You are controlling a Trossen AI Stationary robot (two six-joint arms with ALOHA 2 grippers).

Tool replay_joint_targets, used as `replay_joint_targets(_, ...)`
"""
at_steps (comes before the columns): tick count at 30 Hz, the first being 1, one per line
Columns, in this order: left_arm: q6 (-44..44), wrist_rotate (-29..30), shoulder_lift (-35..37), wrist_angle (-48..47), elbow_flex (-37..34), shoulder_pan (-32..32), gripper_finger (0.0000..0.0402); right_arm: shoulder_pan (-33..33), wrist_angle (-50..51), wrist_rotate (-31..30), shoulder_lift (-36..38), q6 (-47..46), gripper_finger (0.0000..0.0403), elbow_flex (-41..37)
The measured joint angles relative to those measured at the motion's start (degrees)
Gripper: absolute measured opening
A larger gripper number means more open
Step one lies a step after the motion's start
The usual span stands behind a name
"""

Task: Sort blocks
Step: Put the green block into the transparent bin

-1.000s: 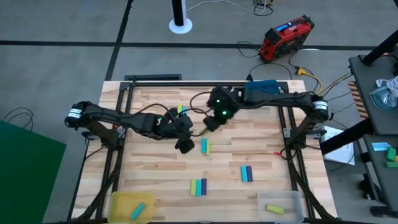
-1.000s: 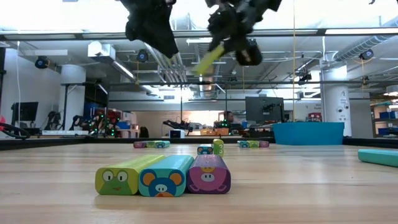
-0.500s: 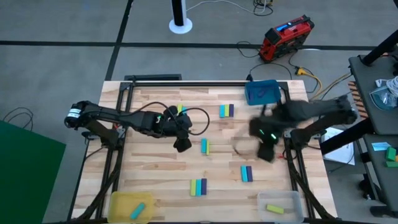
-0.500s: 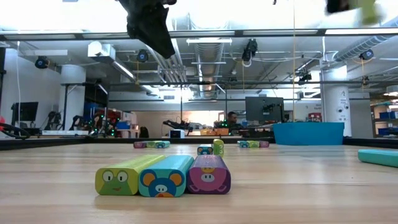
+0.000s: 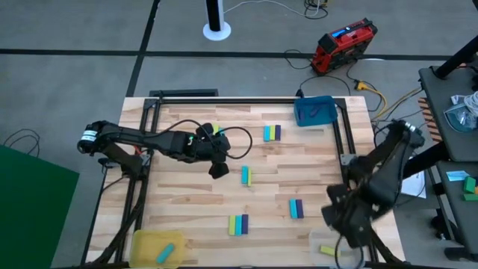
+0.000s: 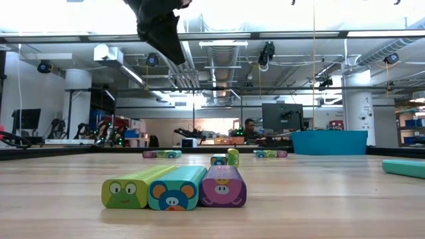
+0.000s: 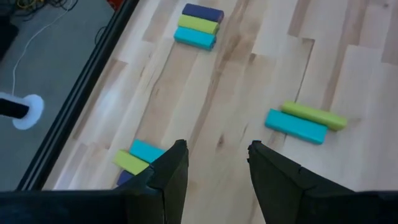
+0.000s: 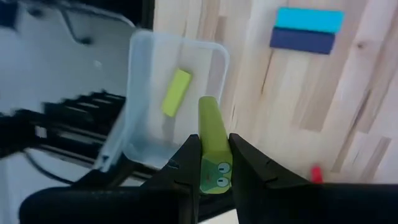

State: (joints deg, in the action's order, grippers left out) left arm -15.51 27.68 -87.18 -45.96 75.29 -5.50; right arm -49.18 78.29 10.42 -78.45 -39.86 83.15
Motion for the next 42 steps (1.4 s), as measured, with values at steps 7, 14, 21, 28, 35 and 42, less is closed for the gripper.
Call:
replay_joint_targets(7,0.02,0.37,0.0,-0.46,-0.04,0.09,0.0147,-7.52,-4.0,-0.09,-10.61,0.25,0.0068,-0.06)
replay_joint_targets(14,0.02,0.36,0.0,-0.5,-0.07,0.11,0.0147,-10.27,-8.57,-0.07,-17.05,-0.95,0.0069,-0.06)
replay_joint_targets(21,0.02,0.35,0.0,-0.79,-0.1,0.11,0.0147,-10.48,-8.45,-0.05,-17.01,-3.79,0.004,-0.06)
replay_joint_targets(28,0.02,0.31,0.0,-1.15,-0.11,0.11,0.0147,-9.43,-5.14,-0.01,-12.69,-3.79,0.0022,-0.06)
replay_joint_targets(35,-1.67,-3.24,0.02,-1.46,-0.11,0.11,0.0147,-1.32,2.66,-1.06,-5.67,-10.3,0.0011,-0.06)
replay_joint_targets(42,-4.81,-8.12,0.02,-1.7,-0.11,0.11,0.0147,11.99,-0.75,-19.76,2.09,-8.89,0.0012,-0.04)
